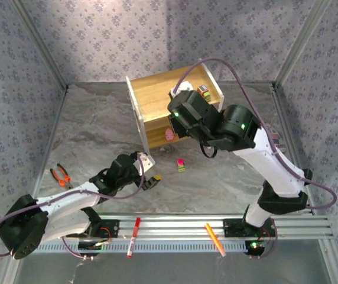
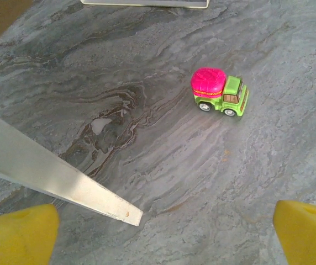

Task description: Place and organize the plastic toys onto the shelf

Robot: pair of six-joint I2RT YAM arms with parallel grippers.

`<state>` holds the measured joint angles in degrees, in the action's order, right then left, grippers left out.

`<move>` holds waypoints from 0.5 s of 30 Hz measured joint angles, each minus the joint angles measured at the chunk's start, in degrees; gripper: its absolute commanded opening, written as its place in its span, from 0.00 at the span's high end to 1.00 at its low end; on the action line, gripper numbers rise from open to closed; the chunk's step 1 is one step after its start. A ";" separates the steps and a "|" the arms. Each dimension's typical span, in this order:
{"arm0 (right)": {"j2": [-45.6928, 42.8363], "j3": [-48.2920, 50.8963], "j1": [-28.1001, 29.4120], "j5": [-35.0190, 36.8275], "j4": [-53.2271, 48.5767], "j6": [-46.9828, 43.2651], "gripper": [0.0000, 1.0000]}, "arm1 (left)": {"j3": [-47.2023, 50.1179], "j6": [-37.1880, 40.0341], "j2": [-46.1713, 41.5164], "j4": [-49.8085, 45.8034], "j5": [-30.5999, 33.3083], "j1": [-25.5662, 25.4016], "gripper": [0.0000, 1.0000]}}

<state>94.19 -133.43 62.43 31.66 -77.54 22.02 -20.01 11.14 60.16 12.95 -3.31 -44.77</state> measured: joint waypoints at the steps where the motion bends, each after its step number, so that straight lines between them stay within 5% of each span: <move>1: 1.22 -1.84 -0.96 -0.52 -0.59 -0.55 0.63 | -0.48 -0.26 -0.17 -1.01 -0.15 0.20 0.00; 15: 8.35 -8.63 -10.73 -10.01 -2.99 -3.65 0.63 | -10.95 -0.63 -0.83 -16.79 -4.28 1.62 0.00</move>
<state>102.54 -142.06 51.70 21.65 -80.53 18.37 -30.96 10.50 59.33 -3.84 -7.60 -43.16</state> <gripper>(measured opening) 0.372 0.994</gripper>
